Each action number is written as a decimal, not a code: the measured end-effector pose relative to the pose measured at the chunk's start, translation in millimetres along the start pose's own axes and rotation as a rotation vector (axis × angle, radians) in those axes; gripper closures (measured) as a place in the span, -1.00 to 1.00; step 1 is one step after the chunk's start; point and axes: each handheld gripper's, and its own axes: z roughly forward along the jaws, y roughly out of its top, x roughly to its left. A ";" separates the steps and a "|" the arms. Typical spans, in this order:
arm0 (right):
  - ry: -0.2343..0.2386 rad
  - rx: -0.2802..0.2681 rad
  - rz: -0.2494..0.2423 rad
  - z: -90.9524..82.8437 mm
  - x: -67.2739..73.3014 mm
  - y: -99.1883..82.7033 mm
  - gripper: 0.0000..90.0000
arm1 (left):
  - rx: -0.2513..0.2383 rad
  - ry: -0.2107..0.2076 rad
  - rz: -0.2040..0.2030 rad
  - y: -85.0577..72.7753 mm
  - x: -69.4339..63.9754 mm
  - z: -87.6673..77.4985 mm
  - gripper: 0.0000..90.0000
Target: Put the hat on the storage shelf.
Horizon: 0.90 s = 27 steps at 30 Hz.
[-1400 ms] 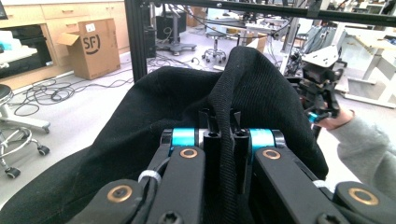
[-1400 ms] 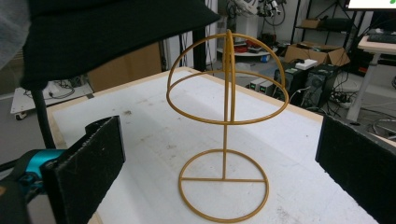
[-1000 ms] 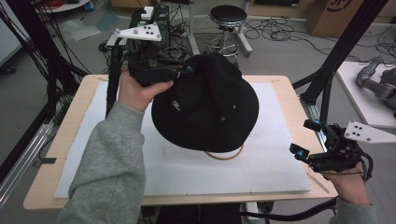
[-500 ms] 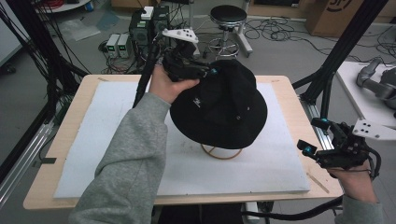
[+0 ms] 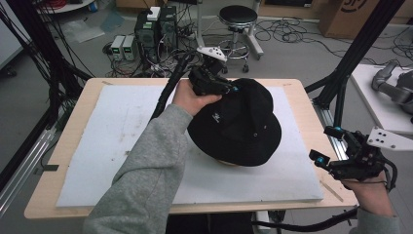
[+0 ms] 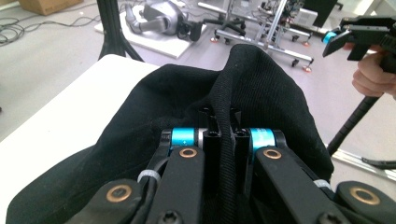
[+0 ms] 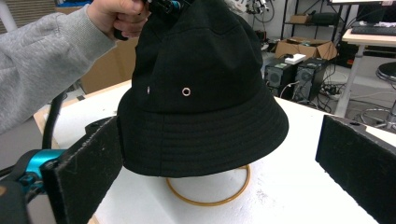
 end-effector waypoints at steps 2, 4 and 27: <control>0.002 -0.001 0.003 1.1 -0.4 -1.1 -0.98 | -0.018 -0.011 -0.025 -3.7 3.0 -1.5 0.94; 0.000 0.006 0.004 2.1 -0.7 -1.6 -0.98 | -0.014 -0.003 -0.021 -3.5 3.0 -2.8 0.93; 0.005 0.013 0.007 17.0 3.5 -1.6 -0.98 | -0.070 0.109 -0.075 -4.3 -17.4 -43.1 -0.74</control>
